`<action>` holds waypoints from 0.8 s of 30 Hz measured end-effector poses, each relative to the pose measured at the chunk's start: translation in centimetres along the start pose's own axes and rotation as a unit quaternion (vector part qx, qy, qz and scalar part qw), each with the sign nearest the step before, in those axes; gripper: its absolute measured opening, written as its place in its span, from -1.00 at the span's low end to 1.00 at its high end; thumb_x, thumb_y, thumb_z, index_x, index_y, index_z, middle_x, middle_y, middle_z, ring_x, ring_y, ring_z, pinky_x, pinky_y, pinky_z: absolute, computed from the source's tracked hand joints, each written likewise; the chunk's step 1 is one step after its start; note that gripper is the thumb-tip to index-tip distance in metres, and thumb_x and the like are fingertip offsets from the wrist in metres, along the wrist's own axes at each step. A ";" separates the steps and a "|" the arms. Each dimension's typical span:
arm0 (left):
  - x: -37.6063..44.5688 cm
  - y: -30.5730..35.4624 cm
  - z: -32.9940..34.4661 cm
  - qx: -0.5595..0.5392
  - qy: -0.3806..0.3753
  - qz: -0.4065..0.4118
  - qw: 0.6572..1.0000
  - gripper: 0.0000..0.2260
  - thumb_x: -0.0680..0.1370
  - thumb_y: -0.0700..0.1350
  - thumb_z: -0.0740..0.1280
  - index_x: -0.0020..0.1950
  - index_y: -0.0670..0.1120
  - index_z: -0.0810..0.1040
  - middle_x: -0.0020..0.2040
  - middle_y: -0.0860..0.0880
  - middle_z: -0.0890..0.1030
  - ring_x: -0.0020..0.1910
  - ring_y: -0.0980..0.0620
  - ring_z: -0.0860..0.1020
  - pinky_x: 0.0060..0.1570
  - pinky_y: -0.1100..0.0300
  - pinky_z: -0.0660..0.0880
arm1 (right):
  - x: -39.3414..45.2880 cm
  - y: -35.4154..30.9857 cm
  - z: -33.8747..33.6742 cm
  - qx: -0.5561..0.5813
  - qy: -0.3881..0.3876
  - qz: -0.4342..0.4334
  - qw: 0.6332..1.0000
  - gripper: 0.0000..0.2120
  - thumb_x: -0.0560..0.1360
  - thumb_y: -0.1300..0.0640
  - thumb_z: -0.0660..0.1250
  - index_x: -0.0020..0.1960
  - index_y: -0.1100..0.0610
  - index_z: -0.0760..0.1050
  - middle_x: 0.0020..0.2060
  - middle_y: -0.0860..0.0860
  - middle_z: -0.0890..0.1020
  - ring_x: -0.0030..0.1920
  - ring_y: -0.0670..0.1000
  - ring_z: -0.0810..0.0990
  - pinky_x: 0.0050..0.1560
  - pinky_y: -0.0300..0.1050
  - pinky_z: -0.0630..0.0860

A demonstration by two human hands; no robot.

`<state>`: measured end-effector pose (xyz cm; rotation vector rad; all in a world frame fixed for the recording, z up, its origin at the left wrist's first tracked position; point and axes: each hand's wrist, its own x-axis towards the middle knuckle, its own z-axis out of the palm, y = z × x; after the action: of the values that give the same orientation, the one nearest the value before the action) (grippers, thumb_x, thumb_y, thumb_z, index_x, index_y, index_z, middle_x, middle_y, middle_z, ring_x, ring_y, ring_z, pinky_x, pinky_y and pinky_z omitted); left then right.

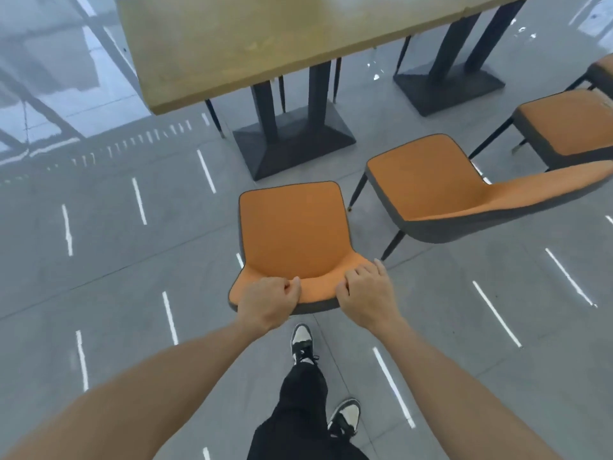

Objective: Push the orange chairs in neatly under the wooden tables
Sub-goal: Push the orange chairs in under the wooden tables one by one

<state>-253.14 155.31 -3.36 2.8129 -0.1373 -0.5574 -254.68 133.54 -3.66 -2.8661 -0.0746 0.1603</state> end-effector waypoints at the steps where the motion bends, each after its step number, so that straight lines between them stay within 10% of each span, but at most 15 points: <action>1: 0.2 -0.2 0.2 0.004 0.013 0.002 1.000 -0.45 0.62 0.21 -0.03 -0.41 -0.07 0.43 -0.47 0.03 0.48 -0.45 0.08 0.45 -0.44 0.11 0.25 | 0.3 0.0 0.1 -0.001 0.014 -0.015 1.000 -0.69 0.48 0.06 0.14 -0.40 0.13 0.41 -0.42 0.06 0.56 -0.31 0.10 0.49 0.01 0.07 0.52; 4: 1.3 -0.8 0.7 0.006 0.045 0.022 0.999 -0.50 0.56 0.13 0.03 -0.46 -0.13 0.36 -0.57 0.01 0.39 -0.57 0.08 0.32 -0.53 0.15 0.15 | 1.7 0.5 0.8 0.014 0.067 -0.052 0.996 -0.67 0.42 0.10 0.13 -0.52 0.10 0.25 -0.60 0.01 0.36 -0.52 0.04 0.27 -0.44 -0.16 0.17; 24: 31.2 2.6 -10.0 -0.028 0.089 -0.061 0.994 -0.56 0.53 0.06 0.08 -0.46 -0.10 0.47 -0.52 -0.01 0.45 -0.50 -0.04 0.45 -0.46 0.13 0.21 | 37.2 6.0 -4.3 -0.038 -0.008 -0.085 0.996 -0.64 0.41 0.04 0.09 -0.54 0.07 0.15 -0.60 -0.05 0.27 -0.53 -0.03 0.24 -0.47 -0.16 0.07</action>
<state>-220.67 150.78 -5.03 2.8130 0.0859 -0.3275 -217.08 129.11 -4.92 -2.9173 -0.3329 0.1496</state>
